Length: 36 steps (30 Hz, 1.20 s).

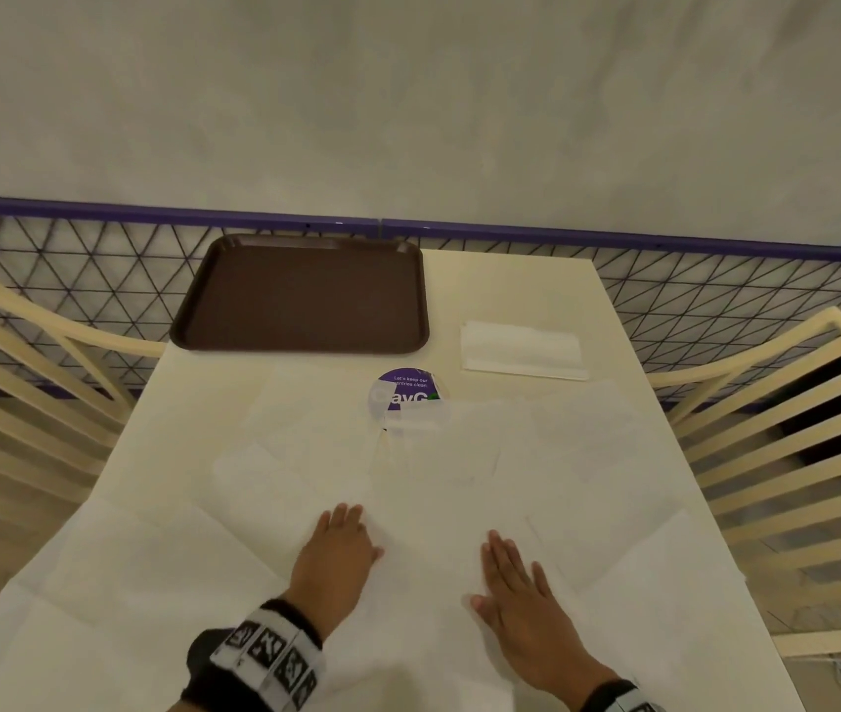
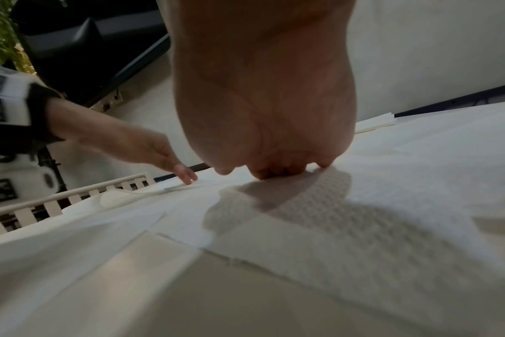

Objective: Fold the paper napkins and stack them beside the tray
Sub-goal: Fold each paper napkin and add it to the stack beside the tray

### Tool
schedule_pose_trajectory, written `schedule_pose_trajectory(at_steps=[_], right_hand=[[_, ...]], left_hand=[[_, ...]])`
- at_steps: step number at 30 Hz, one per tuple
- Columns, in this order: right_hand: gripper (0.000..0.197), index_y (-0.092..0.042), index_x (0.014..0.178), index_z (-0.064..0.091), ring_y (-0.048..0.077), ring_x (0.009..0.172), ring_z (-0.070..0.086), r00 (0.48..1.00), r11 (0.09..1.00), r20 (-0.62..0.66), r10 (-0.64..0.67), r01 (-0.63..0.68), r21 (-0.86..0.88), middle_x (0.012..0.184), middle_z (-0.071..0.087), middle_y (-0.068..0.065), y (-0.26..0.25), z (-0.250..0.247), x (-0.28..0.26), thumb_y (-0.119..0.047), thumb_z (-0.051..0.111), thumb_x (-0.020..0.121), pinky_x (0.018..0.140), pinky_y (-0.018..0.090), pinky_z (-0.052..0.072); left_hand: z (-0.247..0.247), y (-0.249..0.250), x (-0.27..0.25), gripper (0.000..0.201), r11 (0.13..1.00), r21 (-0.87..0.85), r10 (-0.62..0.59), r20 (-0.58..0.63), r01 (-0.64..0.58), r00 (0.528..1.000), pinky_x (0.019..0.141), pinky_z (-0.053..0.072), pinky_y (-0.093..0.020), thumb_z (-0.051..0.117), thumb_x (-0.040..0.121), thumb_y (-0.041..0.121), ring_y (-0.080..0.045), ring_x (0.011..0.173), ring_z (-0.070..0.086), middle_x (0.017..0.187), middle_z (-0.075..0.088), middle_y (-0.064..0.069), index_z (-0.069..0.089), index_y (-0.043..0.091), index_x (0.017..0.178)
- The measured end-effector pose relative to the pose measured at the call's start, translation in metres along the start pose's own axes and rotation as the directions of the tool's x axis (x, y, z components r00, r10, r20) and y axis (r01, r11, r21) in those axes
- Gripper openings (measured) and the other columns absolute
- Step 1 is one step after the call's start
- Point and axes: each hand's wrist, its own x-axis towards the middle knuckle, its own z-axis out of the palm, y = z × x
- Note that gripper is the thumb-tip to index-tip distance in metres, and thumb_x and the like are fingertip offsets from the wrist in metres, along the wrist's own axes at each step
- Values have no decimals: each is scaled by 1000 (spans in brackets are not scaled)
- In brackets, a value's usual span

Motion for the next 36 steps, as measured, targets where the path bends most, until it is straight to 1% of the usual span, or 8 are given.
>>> schedule_pose_trajectory(at_steps=[2,5,9,24,27,32,34,36], right_hand=[[123,-16,146,-15,7,139,-23,1000,1000,10,8,-8,-7,143,-34,-7,-3,-1,0,-80,-39,43,109,24,-17],[123,-14,146,-15,14,141,-21,999,999,30,11,-10,-32,141,-35,-4,-1,-1,1,-77,-41,43,110,28,-13],[117,-17,144,-19,9,138,-25,999,1000,36,6,-5,-17,141,-36,-8,0,-1,1,-76,-40,45,110,28,-13],[84,-31,133,-30,-17,109,-50,1000,999,23,-3,2,43,135,-43,-22,8,8,2,-72,-29,59,112,29,-15],[64,-31,140,-25,-3,133,-32,989,984,81,120,-129,121,152,-24,-15,7,4,-1,-62,-11,85,111,29,-4],[97,-48,136,-2,-26,121,-26,1000,971,-25,-1,7,237,121,-27,-57,7,-16,1,-89,-13,49,117,33,-4],[86,-50,137,7,-19,134,1,966,926,-236,105,-8,378,135,9,-49,0,-38,2,-91,20,63,116,31,4],[92,-33,146,12,3,141,6,847,903,-491,204,31,429,148,12,-22,-6,-66,8,-53,67,74,116,31,9]], left_hand=[[-27,-4,23,34,1000,-16,-23,-119,21,993,89,45,-23,71,80,34,-19,103,62,113,66,-7,68,10,104],[-37,-13,56,62,980,-180,101,100,-82,990,101,31,-31,65,84,31,-20,126,39,138,43,0,38,17,138],[-42,-17,75,83,994,-69,101,206,-88,973,99,31,-34,77,69,39,-22,121,37,134,41,0,32,21,137],[-41,-26,62,51,922,-343,-55,342,179,938,93,40,-28,73,74,20,-24,115,50,125,54,-2,55,17,122],[-39,-30,54,20,835,-504,-88,272,220,958,71,41,-20,76,69,15,-20,95,58,96,62,-1,66,17,87],[-63,-15,37,19,721,-671,-177,63,173,982,54,32,-12,75,74,17,-7,59,45,64,55,3,67,8,88],[-83,-3,33,20,713,-693,-171,-20,109,985,62,40,-19,73,77,19,-12,65,51,75,64,-3,64,9,92],[-107,7,31,24,719,-693,-143,-73,53,987,72,48,-25,70,81,20,-16,78,60,89,68,1,59,18,102]])
